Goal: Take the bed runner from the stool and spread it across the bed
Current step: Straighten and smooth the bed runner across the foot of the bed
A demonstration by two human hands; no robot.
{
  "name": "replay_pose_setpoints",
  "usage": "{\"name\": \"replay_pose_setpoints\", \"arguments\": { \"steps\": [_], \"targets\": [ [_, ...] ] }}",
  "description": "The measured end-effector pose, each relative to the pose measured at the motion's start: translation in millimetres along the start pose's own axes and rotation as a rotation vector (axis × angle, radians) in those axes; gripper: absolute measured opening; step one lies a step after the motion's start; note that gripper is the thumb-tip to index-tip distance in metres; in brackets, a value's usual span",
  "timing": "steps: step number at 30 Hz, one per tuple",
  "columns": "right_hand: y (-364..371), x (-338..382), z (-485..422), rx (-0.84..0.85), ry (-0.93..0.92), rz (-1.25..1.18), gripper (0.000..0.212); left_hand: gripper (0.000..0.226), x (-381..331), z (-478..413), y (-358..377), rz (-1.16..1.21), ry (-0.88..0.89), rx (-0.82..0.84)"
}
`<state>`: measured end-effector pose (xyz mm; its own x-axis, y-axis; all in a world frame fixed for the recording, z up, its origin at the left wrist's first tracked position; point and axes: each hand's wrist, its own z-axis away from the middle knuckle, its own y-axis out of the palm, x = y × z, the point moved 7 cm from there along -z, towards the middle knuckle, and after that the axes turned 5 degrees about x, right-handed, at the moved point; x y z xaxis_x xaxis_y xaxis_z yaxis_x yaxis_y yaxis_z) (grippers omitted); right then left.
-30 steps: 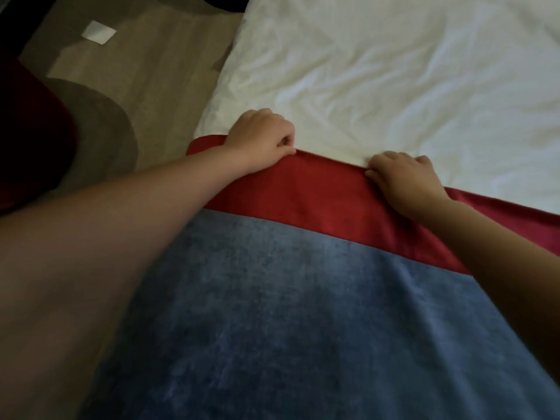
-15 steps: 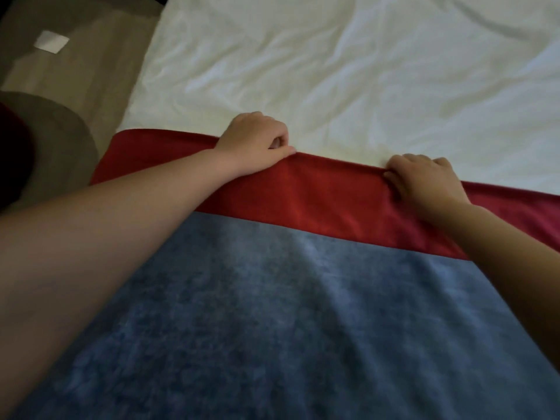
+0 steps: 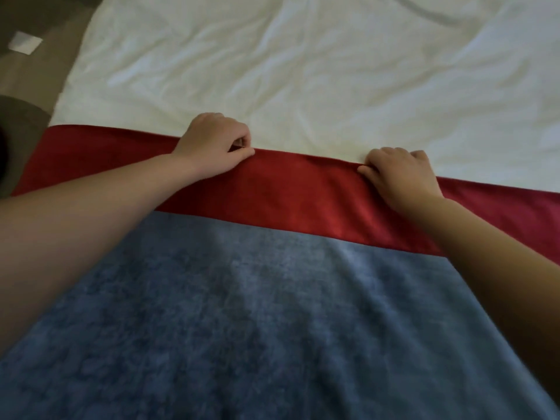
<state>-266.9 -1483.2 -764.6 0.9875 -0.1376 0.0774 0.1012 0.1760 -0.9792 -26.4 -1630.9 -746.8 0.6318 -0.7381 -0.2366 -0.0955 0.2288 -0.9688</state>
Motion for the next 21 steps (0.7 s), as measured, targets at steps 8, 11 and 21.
{"name": "replay_pose_setpoints", "arguments": {
  "steps": [8, 11, 21],
  "targets": [
    [16, -29, -20, 0.085, 0.102, 0.01, 0.041, 0.013, -9, -12, 12, -0.154, -0.165, 0.059],
    [7, -23, -16, 0.089, 0.109, 0.077, 0.036, 0.02, -15, -4, 1, -0.18, -0.191, -0.008],
    [-46, 102, 33, -0.088, 0.042, -0.007, 0.047, 0.065, -41, 83, -39, -0.158, -0.121, -0.072]
  ]
}}
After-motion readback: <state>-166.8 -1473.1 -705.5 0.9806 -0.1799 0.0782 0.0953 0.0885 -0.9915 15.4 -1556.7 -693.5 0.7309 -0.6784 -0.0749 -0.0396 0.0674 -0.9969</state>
